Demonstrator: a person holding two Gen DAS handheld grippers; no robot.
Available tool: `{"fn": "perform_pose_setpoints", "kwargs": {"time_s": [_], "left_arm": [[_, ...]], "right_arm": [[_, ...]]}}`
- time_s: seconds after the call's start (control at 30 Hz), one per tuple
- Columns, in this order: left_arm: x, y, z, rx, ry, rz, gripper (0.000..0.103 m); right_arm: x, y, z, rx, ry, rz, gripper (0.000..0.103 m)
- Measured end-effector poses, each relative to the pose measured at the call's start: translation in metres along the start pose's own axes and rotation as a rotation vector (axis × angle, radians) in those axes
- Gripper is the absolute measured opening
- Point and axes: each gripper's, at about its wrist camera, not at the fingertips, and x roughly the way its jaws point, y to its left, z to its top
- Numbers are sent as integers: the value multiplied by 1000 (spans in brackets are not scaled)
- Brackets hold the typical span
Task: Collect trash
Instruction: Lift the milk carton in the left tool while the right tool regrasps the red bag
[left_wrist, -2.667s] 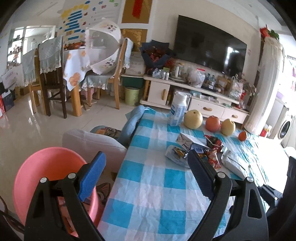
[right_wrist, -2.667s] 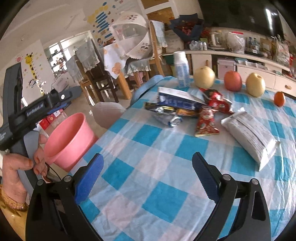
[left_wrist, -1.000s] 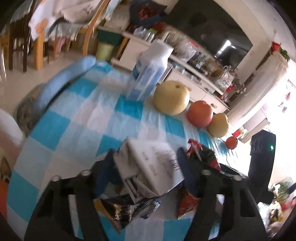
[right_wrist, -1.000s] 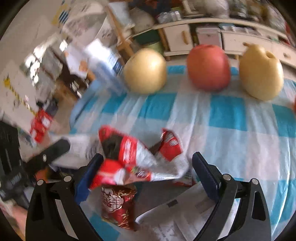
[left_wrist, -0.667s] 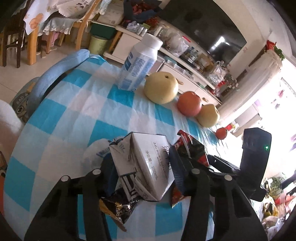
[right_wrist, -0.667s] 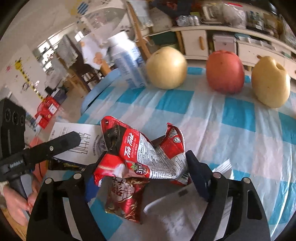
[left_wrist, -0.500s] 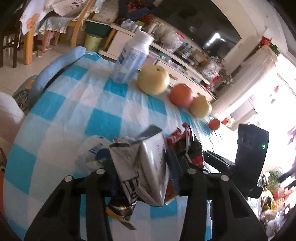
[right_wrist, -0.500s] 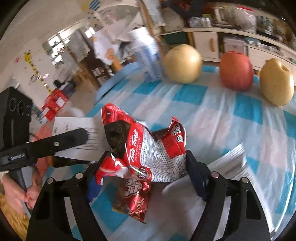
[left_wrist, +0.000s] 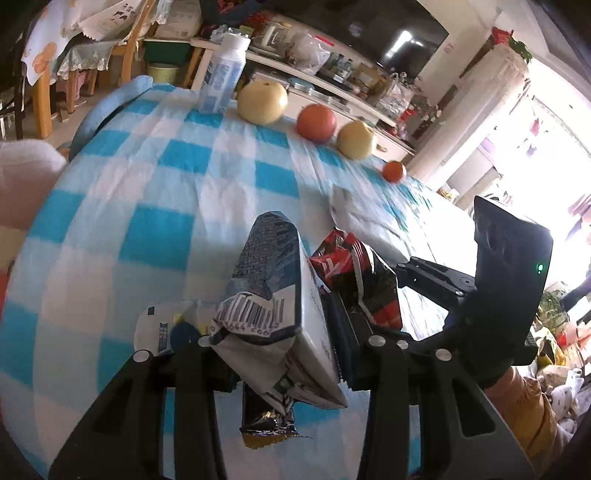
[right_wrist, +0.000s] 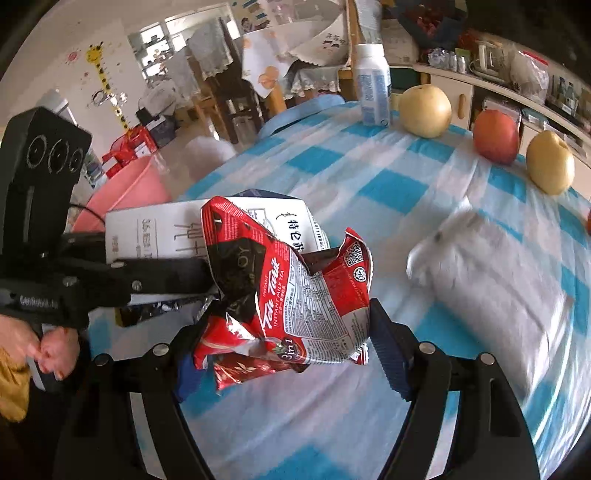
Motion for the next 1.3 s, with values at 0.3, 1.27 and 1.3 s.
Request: {"fn": "perform_pose_setpoints", "kwargs": {"time_s": [0.3, 1.27, 1.3], "left_arm": [[-20, -16, -35, 73, -6, 101, 70], [14, -61, -7, 526, 89, 337, 77], [16, -61, -6, 518, 90, 334, 72]], "right_arm": [[-45, 7, -47, 31, -1, -147, 89], [-31, 14, -34, 134, -108, -195, 90], [-29, 14, -33, 133, -107, -193, 90]]}}
